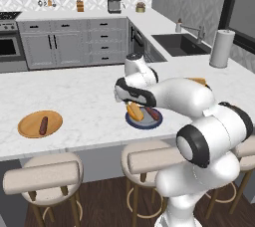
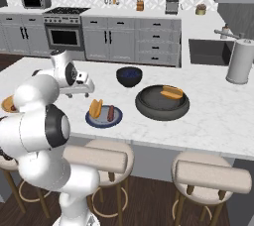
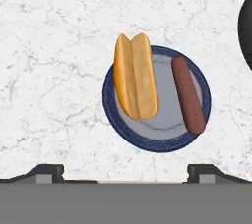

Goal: Place one bun and one sausage from the bowl on each plate.

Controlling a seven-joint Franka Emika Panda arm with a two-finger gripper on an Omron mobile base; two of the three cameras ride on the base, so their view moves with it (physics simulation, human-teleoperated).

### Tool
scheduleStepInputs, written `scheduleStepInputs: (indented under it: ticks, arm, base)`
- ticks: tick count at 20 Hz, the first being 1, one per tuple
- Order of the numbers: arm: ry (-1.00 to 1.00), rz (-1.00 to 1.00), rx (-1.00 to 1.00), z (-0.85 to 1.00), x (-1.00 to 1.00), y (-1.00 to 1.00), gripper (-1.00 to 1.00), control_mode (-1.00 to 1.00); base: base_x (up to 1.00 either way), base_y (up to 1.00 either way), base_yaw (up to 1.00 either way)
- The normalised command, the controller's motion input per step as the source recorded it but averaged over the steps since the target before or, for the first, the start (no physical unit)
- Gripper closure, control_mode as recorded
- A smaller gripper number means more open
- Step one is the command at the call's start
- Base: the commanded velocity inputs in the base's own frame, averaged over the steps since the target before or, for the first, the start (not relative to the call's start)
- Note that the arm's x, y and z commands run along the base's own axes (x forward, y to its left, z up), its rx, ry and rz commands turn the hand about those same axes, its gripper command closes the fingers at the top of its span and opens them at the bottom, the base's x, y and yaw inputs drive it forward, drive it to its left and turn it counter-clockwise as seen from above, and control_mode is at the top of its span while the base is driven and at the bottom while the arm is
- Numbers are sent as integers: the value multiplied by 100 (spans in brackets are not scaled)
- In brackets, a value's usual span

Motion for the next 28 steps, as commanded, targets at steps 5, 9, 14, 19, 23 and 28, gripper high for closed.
scheduleStepInputs:
  ticks: [5, 9, 14, 19, 23, 28]
  arm:
    - [0, 0, -7, 13, 5, -100, -100, -100]
    - [0, 2, -11, 9, 10, -95, -100, -100]
    - [0, -15, -3, 0, 6, -78, -100, -100]
    - [0, -21, 1, 0, 31, -79, -100, -100]
    - [0, -26, 0, 0, 29, -70, -100, -100]
    - [2, -8, -1, 0, 31, -81, -100, -100]
  base:
    - [0, 0, 0]
    - [0, 0, 0]
    - [0, 0, 0]
    - [0, 0, 0]
    - [0, 0, 0]
    - [0, 0, 0]
